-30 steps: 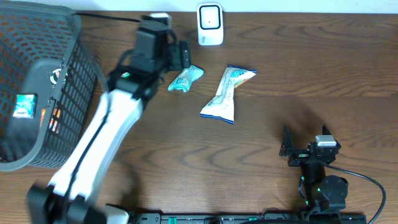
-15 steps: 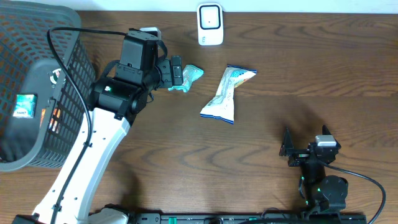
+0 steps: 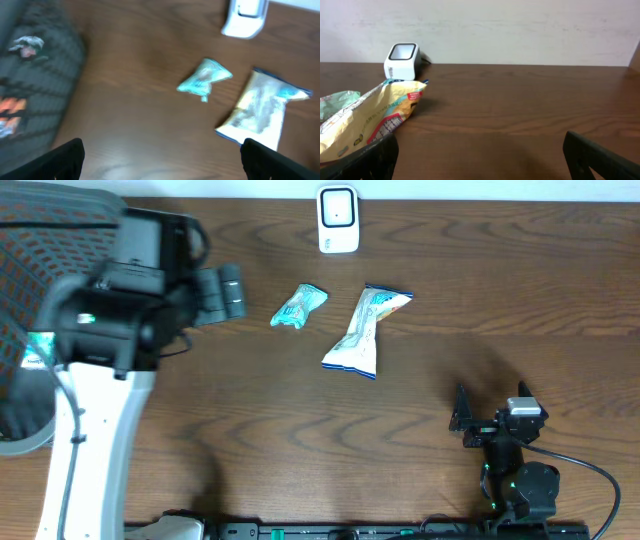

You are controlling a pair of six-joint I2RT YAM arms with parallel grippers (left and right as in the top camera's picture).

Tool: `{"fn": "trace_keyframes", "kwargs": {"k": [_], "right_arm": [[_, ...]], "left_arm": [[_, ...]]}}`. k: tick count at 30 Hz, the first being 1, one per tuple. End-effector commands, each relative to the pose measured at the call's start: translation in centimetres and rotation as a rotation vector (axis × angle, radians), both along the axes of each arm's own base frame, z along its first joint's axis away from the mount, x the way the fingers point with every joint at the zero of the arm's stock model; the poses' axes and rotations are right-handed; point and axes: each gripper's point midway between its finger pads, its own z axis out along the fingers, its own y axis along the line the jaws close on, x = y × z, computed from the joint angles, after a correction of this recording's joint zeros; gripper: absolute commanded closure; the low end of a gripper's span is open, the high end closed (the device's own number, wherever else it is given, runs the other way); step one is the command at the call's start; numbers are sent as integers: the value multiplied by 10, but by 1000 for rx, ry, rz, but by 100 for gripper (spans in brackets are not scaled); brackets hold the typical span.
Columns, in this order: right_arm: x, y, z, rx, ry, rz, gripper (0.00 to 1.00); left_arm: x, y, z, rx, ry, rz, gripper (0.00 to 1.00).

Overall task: Scan the item barcode
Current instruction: 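Carry the green pack to the scanner and release it beside the white bag, then move left gripper back into basket and grasp an orange packet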

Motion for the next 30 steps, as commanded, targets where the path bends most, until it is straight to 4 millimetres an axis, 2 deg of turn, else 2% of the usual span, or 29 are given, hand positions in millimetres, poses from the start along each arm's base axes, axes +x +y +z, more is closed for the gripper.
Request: {"fn": "trace_keyframes", "kwargs": {"k": [1,3,9,12,16,21,23,27,30], "right_arm": [[0,1,-1,11,2,1,1],[0,1,-1,11,2,1,1],[0,1,-1,11,2,1,1],[0,1,-1,11,2,1,1],[0,1,-1,11,2,1,1],[0,1,-1,11,2,1,1],[0,1,-1,11,2,1,1],[0,1,-1,11,2,1,1],[0,1,-1,11,2,1,1]], "left_arm": [[1,32,9,18,2,108,2],[5,37,13,15,-24,127,2],[13,38,19,14,-65,127,2],[14,54,22,91,-80,183,2],[15,59,23,114,-85,202,2],[13,96,32,273,-109,340,2],[15,106,33,293,-113,373,2],[22,146,38,349,-141,505,2],[27,169,34,355,-138,568,2]]}}
